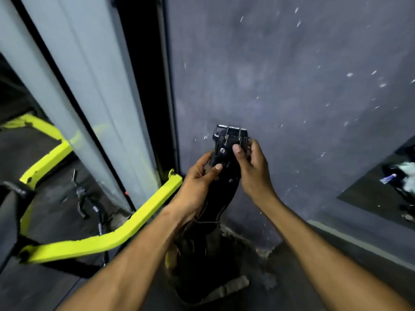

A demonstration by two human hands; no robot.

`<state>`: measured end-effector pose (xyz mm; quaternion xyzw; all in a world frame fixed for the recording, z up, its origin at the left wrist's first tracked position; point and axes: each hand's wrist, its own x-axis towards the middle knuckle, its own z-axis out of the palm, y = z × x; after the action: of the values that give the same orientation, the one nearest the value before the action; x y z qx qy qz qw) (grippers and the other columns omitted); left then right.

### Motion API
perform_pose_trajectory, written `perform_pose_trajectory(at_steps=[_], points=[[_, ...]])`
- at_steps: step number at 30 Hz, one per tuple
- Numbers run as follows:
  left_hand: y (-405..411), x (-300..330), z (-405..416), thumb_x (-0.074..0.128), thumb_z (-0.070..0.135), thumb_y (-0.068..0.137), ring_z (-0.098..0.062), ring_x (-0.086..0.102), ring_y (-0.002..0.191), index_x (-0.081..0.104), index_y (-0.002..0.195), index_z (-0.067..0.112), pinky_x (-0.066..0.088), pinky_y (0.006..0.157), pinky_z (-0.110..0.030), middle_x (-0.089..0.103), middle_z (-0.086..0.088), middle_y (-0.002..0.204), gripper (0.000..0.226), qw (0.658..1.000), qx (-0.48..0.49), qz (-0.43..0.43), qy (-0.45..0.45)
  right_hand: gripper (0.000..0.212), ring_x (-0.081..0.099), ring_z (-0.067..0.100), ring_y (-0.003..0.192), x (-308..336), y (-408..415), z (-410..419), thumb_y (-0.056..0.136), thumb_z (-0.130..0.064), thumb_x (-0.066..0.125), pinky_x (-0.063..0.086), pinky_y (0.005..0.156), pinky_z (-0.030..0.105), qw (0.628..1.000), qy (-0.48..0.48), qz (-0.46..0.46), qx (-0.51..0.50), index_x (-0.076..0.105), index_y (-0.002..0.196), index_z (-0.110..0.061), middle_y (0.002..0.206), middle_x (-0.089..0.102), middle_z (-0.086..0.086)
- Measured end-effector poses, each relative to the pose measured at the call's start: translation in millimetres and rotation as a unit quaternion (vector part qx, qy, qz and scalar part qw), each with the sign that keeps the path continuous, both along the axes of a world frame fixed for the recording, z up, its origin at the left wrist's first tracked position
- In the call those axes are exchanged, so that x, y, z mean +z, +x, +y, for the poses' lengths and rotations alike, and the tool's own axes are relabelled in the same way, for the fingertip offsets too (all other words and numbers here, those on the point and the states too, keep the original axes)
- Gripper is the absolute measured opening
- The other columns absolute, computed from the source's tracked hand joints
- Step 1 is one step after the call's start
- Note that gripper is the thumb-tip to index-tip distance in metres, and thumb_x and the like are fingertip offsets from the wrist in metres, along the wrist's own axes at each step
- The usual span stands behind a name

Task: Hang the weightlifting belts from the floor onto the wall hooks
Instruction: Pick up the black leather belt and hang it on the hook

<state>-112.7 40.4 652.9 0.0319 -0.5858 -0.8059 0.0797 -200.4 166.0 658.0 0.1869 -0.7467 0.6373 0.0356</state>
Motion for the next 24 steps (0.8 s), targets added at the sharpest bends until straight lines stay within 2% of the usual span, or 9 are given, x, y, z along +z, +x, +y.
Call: perform_pose_trajectory(at_steps=[3, 6, 8, 10, 12, 15, 18, 21, 24], points=[[-14.1, 52.4, 9.5, 0.048, 0.005, 0.106, -0.007, 0.075, 0.094, 0.053, 0.141, 0.015, 0.058, 0.087, -0.022, 0.079, 0.007, 0.099, 0.037, 0.998, -0.003, 0.043, -0.039, 0.015, 0.073, 0.008, 0.095, 50.8, -10.0, 7.1, 0.104, -0.026, 0.058, 0.057, 0.085, 0.028, 0.996, -0.046, 0.079, 0.0, 0.061, 0.114, -0.016, 0.101, 0.078, -0.007], [-30.4, 94.3, 17.5, 0.053, 0.015, 0.105, -0.034, 0.064, 0.127, 0.049, 0.143, 0.016, 0.049, 0.112, -0.047, 0.07, -0.017, 0.13, 0.038, 0.995, 0.029, 0.074, -0.06, 0.017, 0.07, 0.004, 0.087, 104.3, -21.7, 15.8, 0.103, -0.029, 0.057, 0.054, 0.078, 0.022, 0.987, -0.072, 0.146, -0.001, 0.061, 0.114, -0.018, 0.096, 0.076, -0.009], [-41.6, 119.2, 23.6, 0.054, 0.018, 0.105, -0.038, 0.063, 0.126, 0.05, 0.141, 0.017, 0.047, 0.11, -0.052, 0.068, -0.022, 0.13, 0.037, 0.992, 0.047, 0.099, -0.069, 0.015, 0.069, 0.005, 0.085, 135.7, -29.0, 23.3, 0.103, -0.032, 0.057, 0.055, 0.077, 0.026, 0.98, -0.086, 0.177, 0.011, 0.06, 0.112, -0.021, 0.094, 0.076, -0.007], [-50.9, 143.1, 31.3, 0.054, 0.014, 0.105, -0.025, 0.068, 0.118, 0.053, 0.138, 0.017, 0.053, 0.102, -0.045, 0.071, -0.014, 0.129, 0.034, 0.983, 0.058, 0.147, -0.093, 0.011, 0.071, 0.008, 0.087, 159.4, -36.3, 30.3, 0.104, -0.032, 0.056, 0.057, 0.079, 0.03, 0.975, -0.102, 0.197, 0.026, 0.06, 0.111, -0.024, 0.097, 0.076, -0.004], [-58.5, 166.4, 41.8, 0.054, 0.01, 0.105, -0.016, 0.069, 0.116, 0.06, 0.134, 0.023, 0.056, 0.098, -0.035, 0.073, -0.005, 0.128, 0.033, 0.973, 0.063, 0.19, -0.117, 0.012, 0.072, 0.008, 0.094, 177.0, -41.9, 36.3, 0.104, -0.029, 0.056, 0.057, 0.083, 0.025, 0.969, -0.136, 0.201, 0.037, 0.058, 0.115, -0.025, 0.104, 0.077, -0.008], [-67.6, 191.6, 58.5, 0.053, 0.011, 0.105, -0.017, 0.069, 0.121, 0.065, 0.132, 0.035, 0.054, 0.104, -0.04, 0.073, 0.001, 0.13, 0.038, 0.964, 0.068, 0.222, -0.129, 0.021, 0.074, 0.007, 0.101, 195.6, -49.3, 44.2, 0.101, -0.035, 0.062, 0.056, 0.086, 0.019, 0.966, -0.144, 0.21, 0.034, 0.055, 0.119, -0.03, 0.111, 0.076, -0.013], [-77.8, 204.7, 66.1, 0.054, 0.016, 0.105, -0.018, 0.073, 0.113, 0.06, 0.14, 0.032, 0.059, 0.095, -0.037, 0.076, 0.001, 0.124, 0.038, 0.96, 0.062, 0.233, -0.144, 0.017, 0.076, 0.006, 0.094, 212.0, -55.7, 51.2, 0.1, -0.036, 0.063, 0.056, 0.079, 0.017, 0.958, -0.159, 0.238, 0.011, 0.057, 0.116, -0.031, 0.106, 0.077, -0.013], [-90.9, 220.8, 65.6, 0.057, 0.019, 0.104, -0.008, 0.073, 0.098, 0.056, 0.143, 0.035, 0.061, 0.082, -0.029, 0.077, 0.004, 0.111, 0.041, 0.954, 0.067, 0.238, -0.167, 0.016, 0.076, 0.013, 0.094, 239.0, -60.9, 57.6, 0.099, -0.028, 0.064, 0.059, 0.084, 0.03, 0.951, -0.19, 0.242, 0.013, 0.061, 0.115, -0.031, 0.104, 0.079, -0.006], [-100.6, 241.8, 62.3, 0.057, 0.025, 0.104, -0.004, 0.068, 0.109, 0.047, 0.144, 0.036, 0.061, 0.086, -0.028, 0.073, 0.01, 0.123, 0.043, 0.954, 0.003, 0.229, -0.194, 0.017, 0.073, 0.024, 0.097, 279.4, -64.4, 60.2, 0.099, -0.021, 0.064, 0.059, 0.093, 0.052, 0.944, -0.209, 0.254, 0.036, 0.064, 0.114, -0.028, 0.109, 0.077, 0.01]])
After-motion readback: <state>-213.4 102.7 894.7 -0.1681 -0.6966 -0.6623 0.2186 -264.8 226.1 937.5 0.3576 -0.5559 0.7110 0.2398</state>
